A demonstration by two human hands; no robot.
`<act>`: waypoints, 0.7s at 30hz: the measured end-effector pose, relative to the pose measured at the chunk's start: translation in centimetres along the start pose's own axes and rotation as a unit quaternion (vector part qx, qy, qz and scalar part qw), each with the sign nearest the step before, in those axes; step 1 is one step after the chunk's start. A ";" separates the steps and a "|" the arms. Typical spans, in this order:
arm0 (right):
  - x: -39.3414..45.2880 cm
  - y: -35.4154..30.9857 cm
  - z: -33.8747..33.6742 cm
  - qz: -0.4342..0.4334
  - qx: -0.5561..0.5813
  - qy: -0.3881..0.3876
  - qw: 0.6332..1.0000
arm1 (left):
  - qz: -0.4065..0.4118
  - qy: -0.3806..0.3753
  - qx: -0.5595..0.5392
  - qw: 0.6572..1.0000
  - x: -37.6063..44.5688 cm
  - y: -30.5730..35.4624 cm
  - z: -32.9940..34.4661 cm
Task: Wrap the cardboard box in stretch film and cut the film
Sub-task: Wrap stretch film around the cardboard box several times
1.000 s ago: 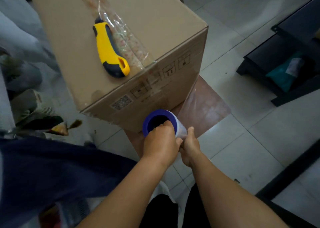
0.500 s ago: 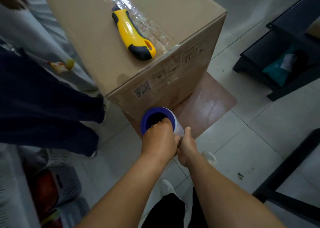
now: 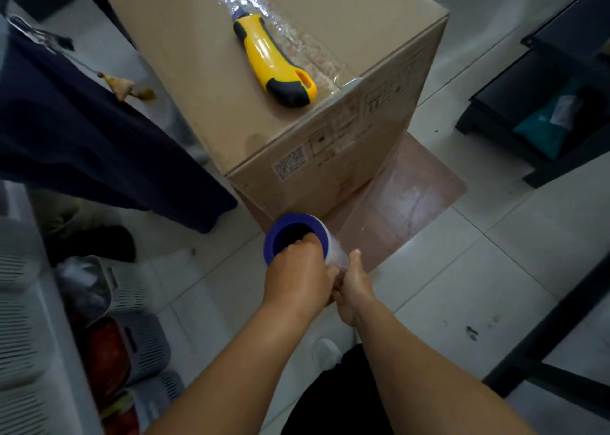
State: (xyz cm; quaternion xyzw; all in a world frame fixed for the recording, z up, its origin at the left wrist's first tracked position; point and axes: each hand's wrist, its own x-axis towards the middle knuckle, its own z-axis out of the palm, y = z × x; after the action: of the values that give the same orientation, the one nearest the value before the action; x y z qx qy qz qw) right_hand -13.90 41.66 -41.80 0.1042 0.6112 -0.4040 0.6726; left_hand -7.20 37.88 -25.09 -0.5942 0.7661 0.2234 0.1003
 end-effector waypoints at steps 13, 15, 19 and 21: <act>-0.1 3.0 4.5 -0.015 0.075 0.034 0.997 | 0.065 0.006 0.027 0.998 -0.9 -5.4 -0.5; -0.7 3.5 5.7 -0.030 0.106 0.044 0.993 | 0.088 0.002 0.037 0.995 -0.8 -6.7 -0.8; -1.0 4.8 7.7 -0.048 0.163 0.059 0.984 | 0.121 -0.024 0.055 0.991 -0.4 -8.9 -1.5; -0.8 5.2 8.4 -0.054 0.174 0.062 0.981 | 0.135 -0.029 0.062 0.988 -0.2 -9.8 -1.8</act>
State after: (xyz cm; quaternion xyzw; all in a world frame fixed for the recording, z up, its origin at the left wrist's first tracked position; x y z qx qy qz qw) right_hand -4.19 40.05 -40.92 0.2116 0.5767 -0.5329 0.5819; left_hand 2.39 35.34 -25.64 -0.4708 0.8486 0.2045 0.1281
